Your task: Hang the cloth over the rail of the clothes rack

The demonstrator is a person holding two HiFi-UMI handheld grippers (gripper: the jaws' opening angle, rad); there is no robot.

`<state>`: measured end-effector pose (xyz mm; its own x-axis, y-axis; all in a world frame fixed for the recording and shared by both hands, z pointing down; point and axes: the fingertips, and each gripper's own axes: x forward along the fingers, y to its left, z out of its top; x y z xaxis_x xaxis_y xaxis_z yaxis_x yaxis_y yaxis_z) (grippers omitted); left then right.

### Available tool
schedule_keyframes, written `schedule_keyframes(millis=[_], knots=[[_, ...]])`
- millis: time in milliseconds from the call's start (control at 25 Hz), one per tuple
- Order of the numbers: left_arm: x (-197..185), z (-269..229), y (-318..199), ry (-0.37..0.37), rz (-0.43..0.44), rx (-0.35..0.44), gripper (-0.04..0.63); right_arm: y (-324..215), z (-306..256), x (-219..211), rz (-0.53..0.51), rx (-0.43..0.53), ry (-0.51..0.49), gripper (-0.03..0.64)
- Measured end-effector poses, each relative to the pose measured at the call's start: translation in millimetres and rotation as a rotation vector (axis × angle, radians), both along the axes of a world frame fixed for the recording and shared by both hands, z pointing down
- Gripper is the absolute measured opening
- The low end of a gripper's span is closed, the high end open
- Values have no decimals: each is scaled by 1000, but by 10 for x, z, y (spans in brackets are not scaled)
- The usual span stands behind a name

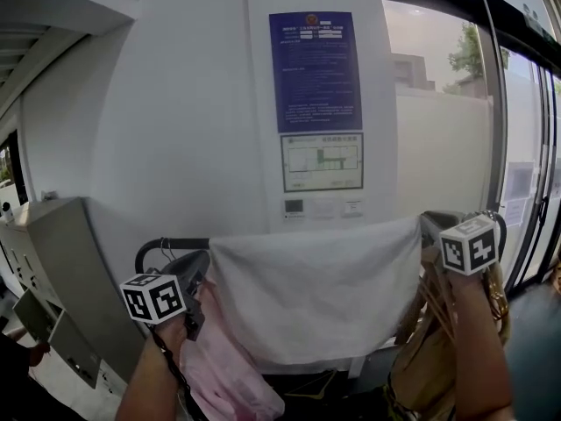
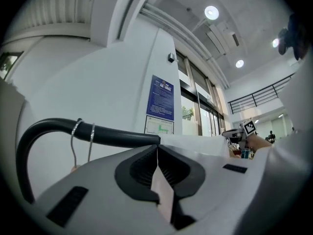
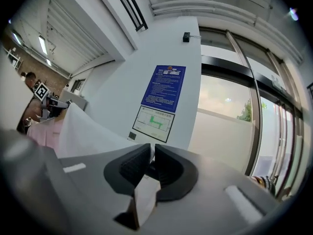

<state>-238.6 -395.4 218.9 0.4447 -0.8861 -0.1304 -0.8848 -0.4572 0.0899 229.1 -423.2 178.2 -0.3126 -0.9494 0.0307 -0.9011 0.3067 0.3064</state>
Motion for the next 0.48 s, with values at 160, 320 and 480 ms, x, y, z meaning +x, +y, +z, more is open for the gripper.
schedule_keyframes(millis=[160,320,480], knots=[[124,-16,-31,-42,10,11,9,103,42,-8,-38,-9,-34,64],[136,-3,-26,-74,-12,27,9,186,200,-22,-54,-31,-50,102],[143,53,-42,-137,-62,33,11,207,347,-50,-31,-36,-38,109]])
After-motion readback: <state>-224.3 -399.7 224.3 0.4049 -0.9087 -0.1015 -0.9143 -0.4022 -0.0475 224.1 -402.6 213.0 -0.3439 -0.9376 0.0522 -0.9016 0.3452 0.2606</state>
